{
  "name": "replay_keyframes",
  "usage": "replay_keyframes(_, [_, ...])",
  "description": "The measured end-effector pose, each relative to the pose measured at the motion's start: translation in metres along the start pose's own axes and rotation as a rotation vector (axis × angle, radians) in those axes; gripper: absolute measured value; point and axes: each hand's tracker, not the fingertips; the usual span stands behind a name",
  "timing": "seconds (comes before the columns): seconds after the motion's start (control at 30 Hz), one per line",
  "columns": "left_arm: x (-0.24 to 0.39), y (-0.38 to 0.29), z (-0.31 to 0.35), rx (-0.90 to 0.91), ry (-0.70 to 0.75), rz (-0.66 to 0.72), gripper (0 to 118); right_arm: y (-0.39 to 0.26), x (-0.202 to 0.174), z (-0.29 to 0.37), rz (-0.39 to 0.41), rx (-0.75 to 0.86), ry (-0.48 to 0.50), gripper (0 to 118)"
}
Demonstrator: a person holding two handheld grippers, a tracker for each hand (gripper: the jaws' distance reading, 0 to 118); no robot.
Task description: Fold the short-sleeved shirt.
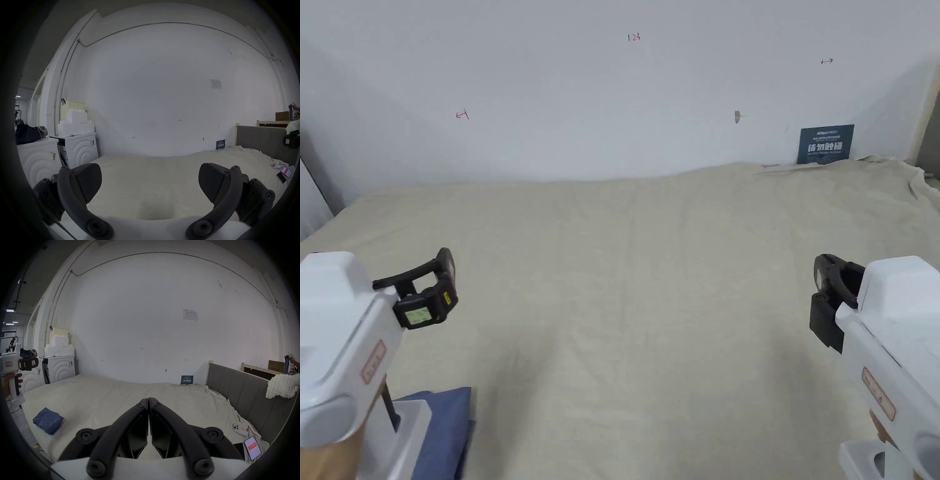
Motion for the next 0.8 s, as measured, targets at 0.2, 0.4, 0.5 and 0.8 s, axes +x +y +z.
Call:
replay_keyframes(0.2, [0.034,-0.014,-0.002,0.017,-0.041,0.028,117,-0.001,0.0,0.0,-0.002,0.017,-0.018,0])
replay_keyframes(0.4, [0.074,-0.029,0.005,0.053,-0.052,0.003,56,0.021,0.043,0.01,0.013,0.035,-0.05,0])
replay_keyframes(0.5, [0.089,-0.038,0.008,0.08,-0.049,-0.016,19,0.015,0.045,0.013,0.029,0.051,-0.072,0])
replay_keyframes(0.8, [0.112,-0.053,0.011,0.049,-0.108,0.015,0,0.007,0.046,0.012,0.057,0.077,-0.124,0])
